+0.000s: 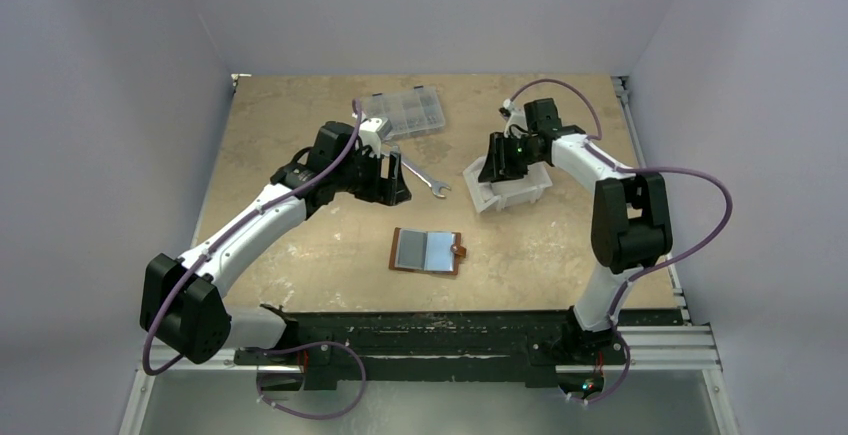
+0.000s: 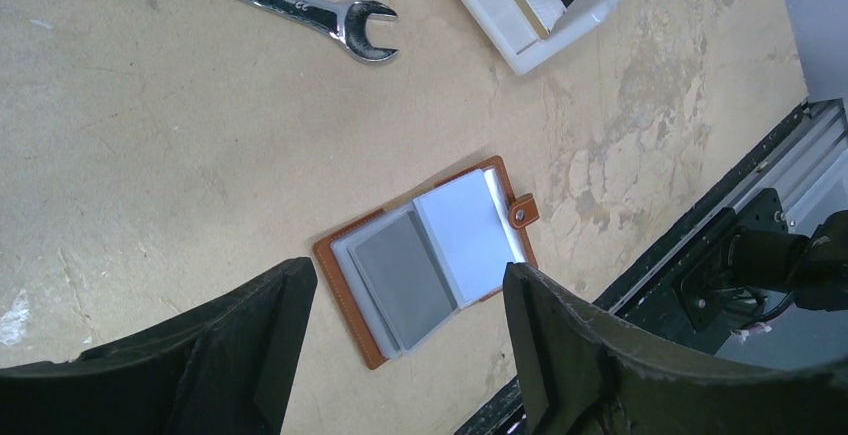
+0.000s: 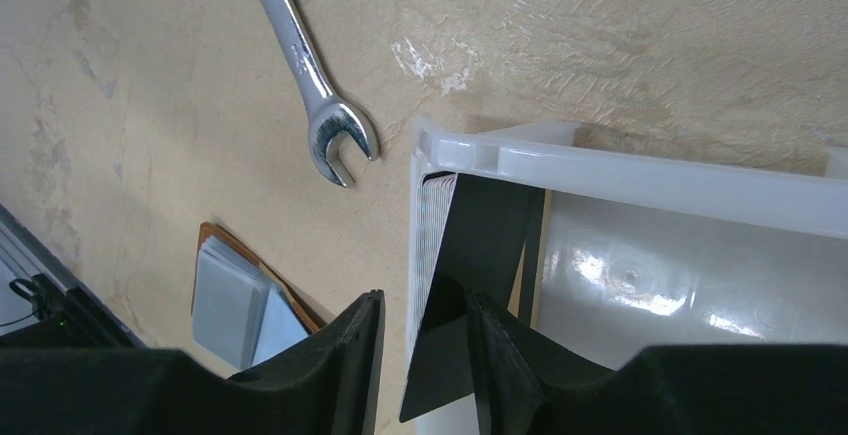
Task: Put the credit cards into the card holder
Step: Pick up the credit card from the storage box.
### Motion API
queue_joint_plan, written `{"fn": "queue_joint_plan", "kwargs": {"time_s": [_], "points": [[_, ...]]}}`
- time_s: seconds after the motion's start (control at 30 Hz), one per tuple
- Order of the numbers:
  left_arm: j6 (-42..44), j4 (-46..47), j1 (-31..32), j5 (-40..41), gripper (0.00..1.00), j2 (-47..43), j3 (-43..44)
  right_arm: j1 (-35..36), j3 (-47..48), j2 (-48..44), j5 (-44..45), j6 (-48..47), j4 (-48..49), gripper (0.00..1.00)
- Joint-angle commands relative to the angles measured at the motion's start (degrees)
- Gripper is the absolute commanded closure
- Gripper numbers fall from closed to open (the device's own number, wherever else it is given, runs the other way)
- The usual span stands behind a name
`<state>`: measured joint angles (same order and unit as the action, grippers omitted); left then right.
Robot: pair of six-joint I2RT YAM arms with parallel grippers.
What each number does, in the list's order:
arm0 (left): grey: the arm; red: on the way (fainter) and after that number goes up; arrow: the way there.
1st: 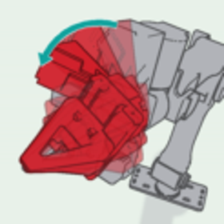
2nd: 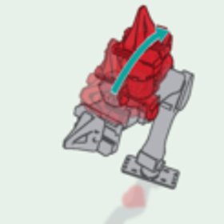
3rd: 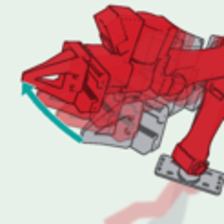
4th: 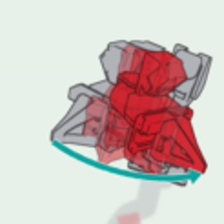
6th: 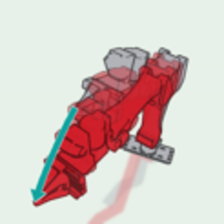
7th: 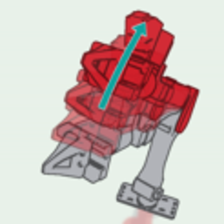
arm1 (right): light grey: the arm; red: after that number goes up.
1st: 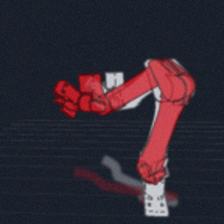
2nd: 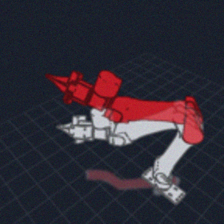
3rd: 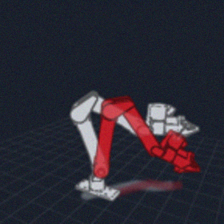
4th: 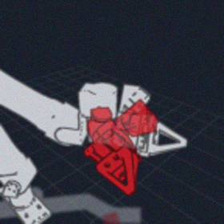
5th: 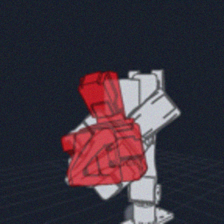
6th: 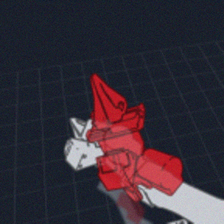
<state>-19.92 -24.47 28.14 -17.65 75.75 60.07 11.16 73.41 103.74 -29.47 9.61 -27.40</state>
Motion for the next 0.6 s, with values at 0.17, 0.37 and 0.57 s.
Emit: {"fn": "queue_joint_plan", "kwargs": {"time_s": [0.17, 0.37, 0.57], "points": [[0.2, 2.2, -0.6, -1.6, 0.26, -0.7, -0.7, -0.7, 0.2, -2.7, -1.9, -0.2, 1.1, 0.68], [0.1, 2.4, -0.7, -1.8, 0.26, -0.4, -0.8, -0.8, 0.2, -2.8, -0.8, -0.4, 0.8, 0.82], [-0.3, 2.5, -0.8, -1.8, 0.26, -0.1, -1.0, -0.8, 0.3, -4.4, 3.4, -0.6, 0.0, 0.9]]}}
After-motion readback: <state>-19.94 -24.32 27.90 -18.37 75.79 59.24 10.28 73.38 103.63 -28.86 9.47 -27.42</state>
